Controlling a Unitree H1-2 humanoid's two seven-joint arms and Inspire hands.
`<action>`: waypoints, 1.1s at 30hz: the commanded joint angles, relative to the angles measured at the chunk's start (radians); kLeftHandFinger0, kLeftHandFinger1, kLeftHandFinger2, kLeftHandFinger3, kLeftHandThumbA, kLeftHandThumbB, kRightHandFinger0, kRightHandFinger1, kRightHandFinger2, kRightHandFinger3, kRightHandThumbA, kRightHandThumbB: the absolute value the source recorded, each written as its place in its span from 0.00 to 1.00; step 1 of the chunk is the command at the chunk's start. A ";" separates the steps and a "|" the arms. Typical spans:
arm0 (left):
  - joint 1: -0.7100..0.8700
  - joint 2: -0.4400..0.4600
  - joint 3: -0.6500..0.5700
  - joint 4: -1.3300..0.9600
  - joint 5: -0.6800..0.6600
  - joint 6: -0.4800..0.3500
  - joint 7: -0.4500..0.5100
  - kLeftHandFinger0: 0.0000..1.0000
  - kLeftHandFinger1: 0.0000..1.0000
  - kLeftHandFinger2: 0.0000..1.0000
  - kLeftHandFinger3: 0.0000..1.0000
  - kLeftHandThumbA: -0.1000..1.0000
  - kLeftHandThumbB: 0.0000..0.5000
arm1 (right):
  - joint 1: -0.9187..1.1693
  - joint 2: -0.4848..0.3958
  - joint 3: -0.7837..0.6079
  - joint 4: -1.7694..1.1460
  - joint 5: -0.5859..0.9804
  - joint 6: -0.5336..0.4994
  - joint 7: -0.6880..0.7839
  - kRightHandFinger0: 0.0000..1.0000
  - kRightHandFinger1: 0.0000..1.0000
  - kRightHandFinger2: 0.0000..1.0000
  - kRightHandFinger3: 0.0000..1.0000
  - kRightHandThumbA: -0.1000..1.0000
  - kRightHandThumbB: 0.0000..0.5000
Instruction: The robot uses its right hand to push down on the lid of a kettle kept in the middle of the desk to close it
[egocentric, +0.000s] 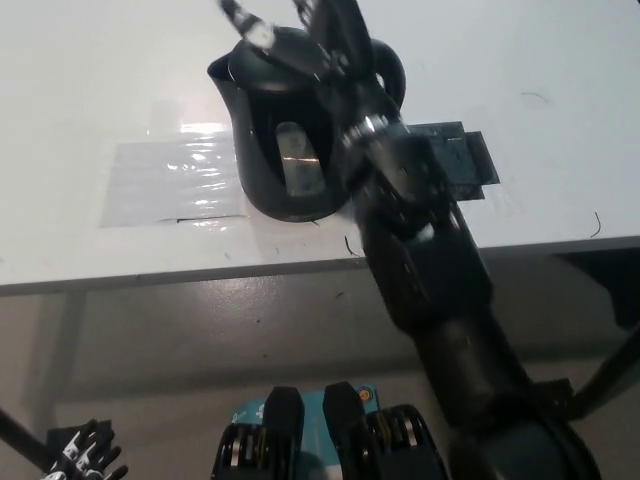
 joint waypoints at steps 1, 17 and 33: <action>0.004 0.066 0.044 -0.060 -0.016 0.005 0.000 1.00 1.00 1.00 1.00 0.21 0.41 | 0.385 -0.197 0.106 -1.033 0.047 0.331 0.135 1.00 1.00 1.00 1.00 0.65 0.07; -0.030 0.055 0.057 -0.029 -0.010 -0.015 0.014 1.00 1.00 1.00 1.00 0.24 0.54 | 0.923 -0.374 -0.008 -1.033 0.035 0.006 0.127 1.00 1.00 1.00 1.00 0.28 0.45; -0.055 0.043 0.074 -0.005 -0.008 -0.027 0.002 1.00 1.00 1.00 1.00 0.25 0.46 | 0.817 -0.383 -0.112 -0.401 -0.087 -0.168 -0.003 1.00 1.00 1.00 1.00 0.21 0.10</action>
